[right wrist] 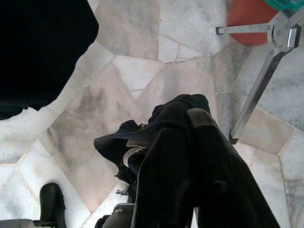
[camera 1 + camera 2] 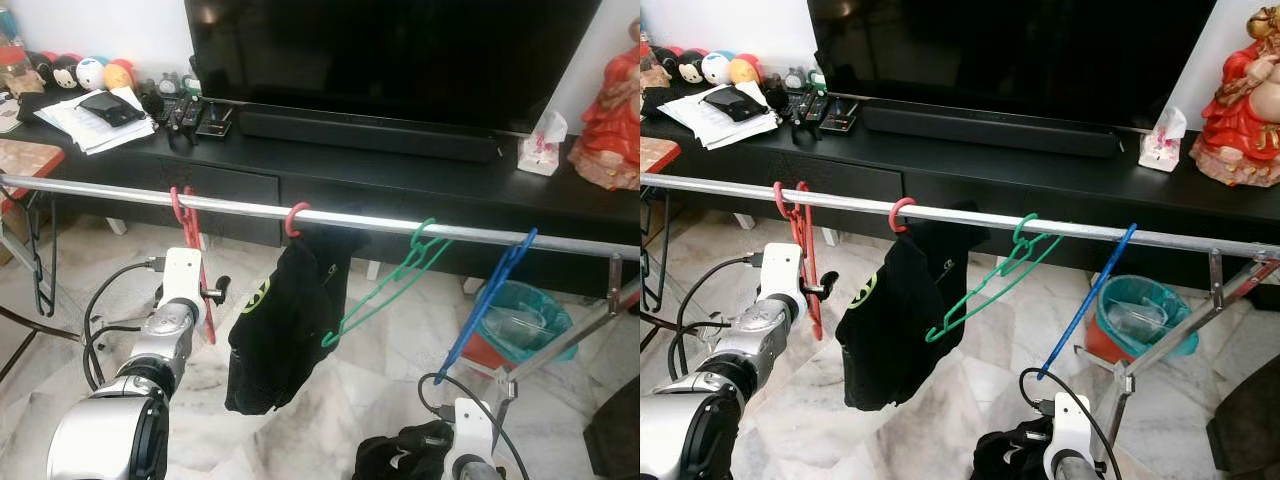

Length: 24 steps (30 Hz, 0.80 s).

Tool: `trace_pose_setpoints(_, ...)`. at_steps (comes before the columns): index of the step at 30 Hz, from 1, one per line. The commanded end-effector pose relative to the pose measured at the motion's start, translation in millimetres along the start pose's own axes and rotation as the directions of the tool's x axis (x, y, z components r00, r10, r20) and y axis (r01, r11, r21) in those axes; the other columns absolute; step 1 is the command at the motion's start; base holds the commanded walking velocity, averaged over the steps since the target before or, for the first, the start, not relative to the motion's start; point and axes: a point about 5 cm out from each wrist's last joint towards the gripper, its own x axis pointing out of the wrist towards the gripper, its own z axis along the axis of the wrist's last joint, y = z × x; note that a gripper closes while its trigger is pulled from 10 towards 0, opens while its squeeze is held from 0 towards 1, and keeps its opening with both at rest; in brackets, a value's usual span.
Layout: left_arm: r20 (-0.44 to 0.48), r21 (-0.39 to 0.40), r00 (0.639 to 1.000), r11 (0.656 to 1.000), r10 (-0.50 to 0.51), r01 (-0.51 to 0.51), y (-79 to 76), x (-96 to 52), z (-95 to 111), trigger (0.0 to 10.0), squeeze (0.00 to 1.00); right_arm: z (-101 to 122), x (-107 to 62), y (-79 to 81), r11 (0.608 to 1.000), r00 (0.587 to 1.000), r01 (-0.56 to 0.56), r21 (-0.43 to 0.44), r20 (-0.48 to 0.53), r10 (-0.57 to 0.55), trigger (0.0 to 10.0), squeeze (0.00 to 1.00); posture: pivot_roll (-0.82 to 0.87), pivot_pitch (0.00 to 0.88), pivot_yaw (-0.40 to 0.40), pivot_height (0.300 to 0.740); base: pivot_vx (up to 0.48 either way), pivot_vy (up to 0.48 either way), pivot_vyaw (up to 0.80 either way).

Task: Hang hanger

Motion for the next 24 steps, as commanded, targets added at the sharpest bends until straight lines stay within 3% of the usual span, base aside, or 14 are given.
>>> trace_pose_setpoints(1, -0.014, 0.023, 0.999, 0.999, 0.04, -0.04, 4.3, 0.3, -0.6, 10.0, 0.0, 1.0, 0.0, -2.0, 1.0, 1.0, 0.007, 0.005, 0.008, -0.007, 10.0, 0.0, 0.04, 0.051, -0.049, 0.736, 0.0, 0.0, 0.0)
trace_pose_setpoints(12, -0.032, 0.013, 0.99, 0.99, 0.138, -0.138, 9.8, -0.1, -2.4, 10.0, 0.0, -1.3, -0.8, -1.5, 1.0, 1.0, 0.006, 0.003, 0.006, -0.006, 10.0, 0.0, 0.01, 0.031, -0.047, 0.736, 0.0, 0.0, 0.0)
trace_pose_setpoints(15, -0.034, 0.011, 0.99, 0.991, 0.134, -0.134, 8.2, -0.1, -2.8, 10.0, 0.0, -1.8, -0.9, -2.0, 1.0, 1.0, 0.007, 0.003, 0.005, -0.007, 10.0, 0.0, 0.01, 0.027, -0.047, 0.736, 0.0, 0.0, 0.0)
trace_pose_setpoints(24, -0.038, -0.102, 0.998, 0.993, 0.058, -0.062, -1.8, 0.5, -3.0, 10.0, 0.0, -1.3, -1.2, -4.5, 1.0, 1.0, 0.01, 0.003, 0.011, -0.01, 10.0, 0.0, 0.0, 0.028, -0.049, 0.736, 0.0, 0.0, 0.0)
